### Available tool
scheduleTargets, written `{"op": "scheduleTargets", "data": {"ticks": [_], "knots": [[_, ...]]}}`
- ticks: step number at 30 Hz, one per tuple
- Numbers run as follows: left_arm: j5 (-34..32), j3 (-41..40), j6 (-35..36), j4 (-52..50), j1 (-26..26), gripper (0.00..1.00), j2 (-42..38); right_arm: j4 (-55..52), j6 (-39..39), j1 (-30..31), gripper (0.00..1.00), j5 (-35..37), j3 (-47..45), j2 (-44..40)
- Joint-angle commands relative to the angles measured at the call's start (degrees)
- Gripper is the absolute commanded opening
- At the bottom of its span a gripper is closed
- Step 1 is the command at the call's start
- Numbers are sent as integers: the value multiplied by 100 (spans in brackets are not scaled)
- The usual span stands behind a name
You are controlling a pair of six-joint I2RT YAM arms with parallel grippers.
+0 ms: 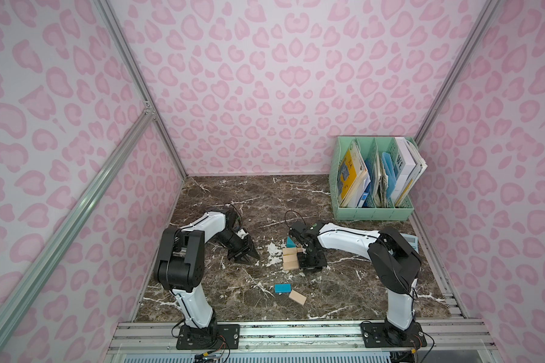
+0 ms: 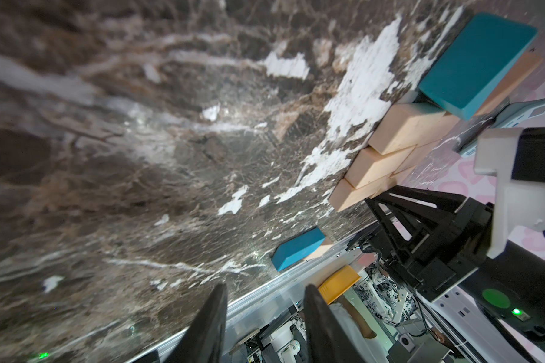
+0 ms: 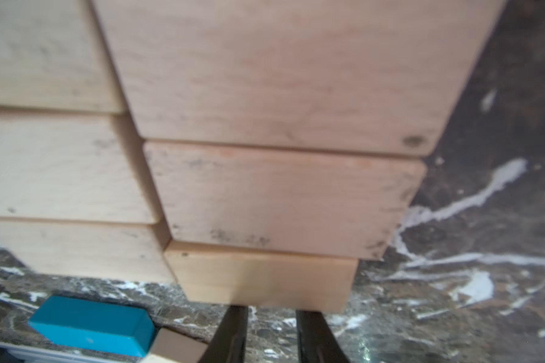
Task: Assemble a carrot with building blocks
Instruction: Adjust the building block at the center of the board.
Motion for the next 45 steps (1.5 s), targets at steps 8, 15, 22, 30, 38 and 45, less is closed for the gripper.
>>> {"op": "scheduleTargets", "data": {"ticks": [8, 15, 22, 30, 38, 45], "knots": [[41, 20, 4, -50, 1, 42, -13, 183, 15, -74, 28, 77, 1, 27], [33, 19, 19, -58, -3, 42, -4, 236, 77, -96, 28, -34, 163, -78], [66, 10, 21, -27, -3, 42, 29, -370, -30, -228, 29, 42, 563, -573], [211, 189, -7, 47, -9, 41, 193, -119, -455, -1066, 28, 259, 146, -651], [348, 401, -193, 256, -69, 41, 444, 28, -695, -1419, 24, 619, 816, -67], [421, 314, -387, 477, -292, 27, 466, 184, -811, -1555, 22, 610, 917, 263]]}}
